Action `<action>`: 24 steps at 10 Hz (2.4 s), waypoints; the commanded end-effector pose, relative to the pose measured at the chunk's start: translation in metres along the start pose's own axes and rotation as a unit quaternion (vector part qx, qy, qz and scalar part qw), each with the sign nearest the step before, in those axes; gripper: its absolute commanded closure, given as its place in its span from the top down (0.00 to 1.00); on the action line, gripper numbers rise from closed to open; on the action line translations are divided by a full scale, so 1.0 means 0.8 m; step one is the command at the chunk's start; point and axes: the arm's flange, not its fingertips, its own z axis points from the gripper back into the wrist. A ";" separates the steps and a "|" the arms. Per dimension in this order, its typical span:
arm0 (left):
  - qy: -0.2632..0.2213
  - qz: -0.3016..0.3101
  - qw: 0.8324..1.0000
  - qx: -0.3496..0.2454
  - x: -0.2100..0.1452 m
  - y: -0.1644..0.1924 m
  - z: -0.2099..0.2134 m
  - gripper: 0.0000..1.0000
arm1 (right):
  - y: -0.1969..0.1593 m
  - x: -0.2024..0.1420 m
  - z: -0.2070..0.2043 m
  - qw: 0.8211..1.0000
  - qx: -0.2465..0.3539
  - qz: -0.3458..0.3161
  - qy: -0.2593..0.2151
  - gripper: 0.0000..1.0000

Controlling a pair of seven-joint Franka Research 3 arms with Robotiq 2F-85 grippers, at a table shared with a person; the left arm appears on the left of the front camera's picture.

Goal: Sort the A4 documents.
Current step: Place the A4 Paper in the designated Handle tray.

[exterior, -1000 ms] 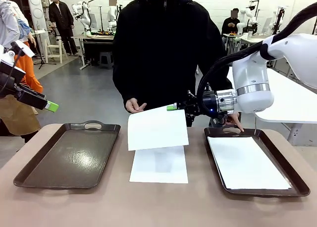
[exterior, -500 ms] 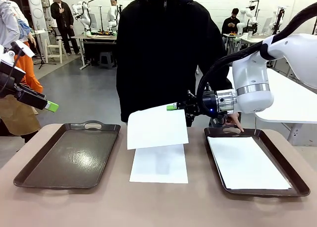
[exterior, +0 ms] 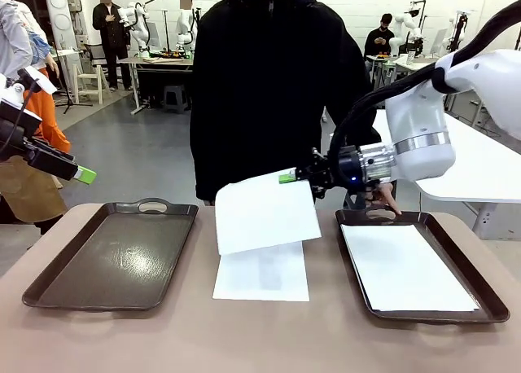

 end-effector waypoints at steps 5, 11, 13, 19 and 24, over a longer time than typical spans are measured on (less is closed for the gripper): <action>-0.002 0.001 1.000 -0.002 -0.001 0.002 -0.001 1.00 | -0.006 -0.020 0.171 0.998 -0.060 0.005 -0.012 0.01; -0.002 0.001 1.000 -0.002 -0.001 0.002 -0.001 1.00 | -0.061 -0.057 0.283 0.991 -0.130 0.005 0.012 0.01; -0.002 0.001 1.000 -0.002 -0.001 0.002 -0.001 1.00 | -0.080 -0.069 0.304 0.989 -0.150 -0.001 0.012 0.01; -0.002 0.001 1.000 -0.002 -0.001 0.002 -0.001 1.00 | -0.135 -0.076 0.321 0.966 -0.256 -0.011 0.003 0.01; -0.002 0.001 1.000 -0.002 -0.001 0.002 -0.001 1.00 | -0.157 -0.076 0.323 0.960 -0.278 -0.020 0.020 0.01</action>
